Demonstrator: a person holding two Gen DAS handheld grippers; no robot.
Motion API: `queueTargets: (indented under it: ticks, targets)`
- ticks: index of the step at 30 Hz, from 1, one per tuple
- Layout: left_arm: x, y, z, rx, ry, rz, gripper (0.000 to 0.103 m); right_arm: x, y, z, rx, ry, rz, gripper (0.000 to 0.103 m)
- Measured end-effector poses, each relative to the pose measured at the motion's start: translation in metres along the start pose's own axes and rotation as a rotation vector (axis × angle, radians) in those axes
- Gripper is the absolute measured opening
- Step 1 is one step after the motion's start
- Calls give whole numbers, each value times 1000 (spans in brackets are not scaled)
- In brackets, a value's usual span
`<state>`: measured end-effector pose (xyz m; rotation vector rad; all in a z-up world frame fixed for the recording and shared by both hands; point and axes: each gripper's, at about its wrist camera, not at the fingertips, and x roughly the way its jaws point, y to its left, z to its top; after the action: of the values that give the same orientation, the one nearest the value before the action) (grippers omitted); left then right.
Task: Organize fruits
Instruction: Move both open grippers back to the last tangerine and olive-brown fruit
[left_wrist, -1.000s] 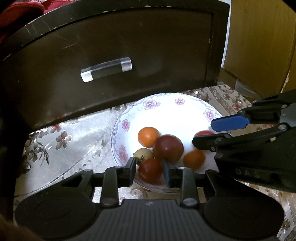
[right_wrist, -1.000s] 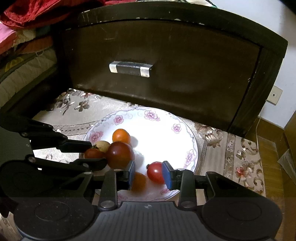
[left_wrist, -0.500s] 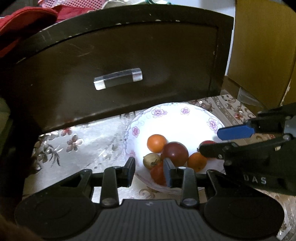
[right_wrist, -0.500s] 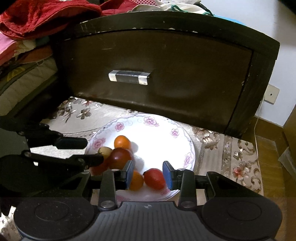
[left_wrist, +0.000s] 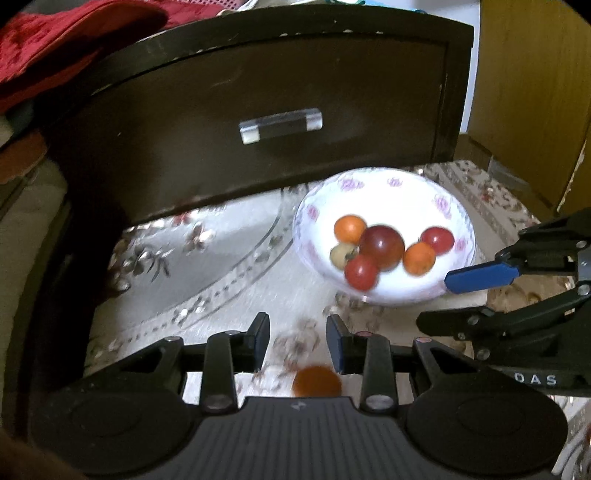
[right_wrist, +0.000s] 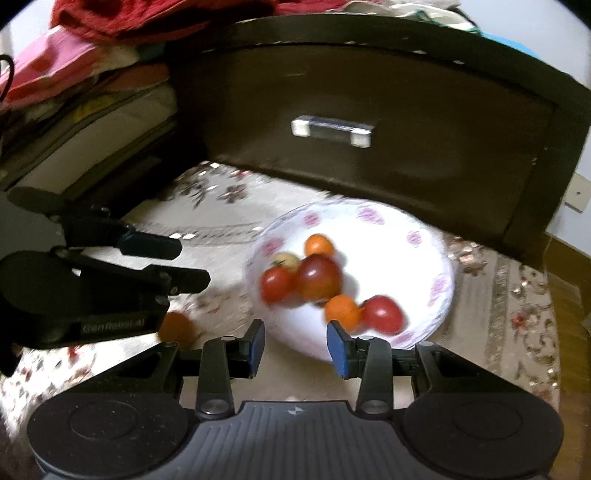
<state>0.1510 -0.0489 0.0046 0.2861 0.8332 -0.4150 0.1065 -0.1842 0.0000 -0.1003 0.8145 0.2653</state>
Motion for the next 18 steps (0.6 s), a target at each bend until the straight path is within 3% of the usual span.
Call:
queueTargets:
  ticks: [9,18]
  targets:
    - [-5,7,-23,9,44,-19,40,19,25,-11,-70,75,73,34]
    - [3,7,-27,16,69,-36,40,39,29,-8,-69,91,110,32]
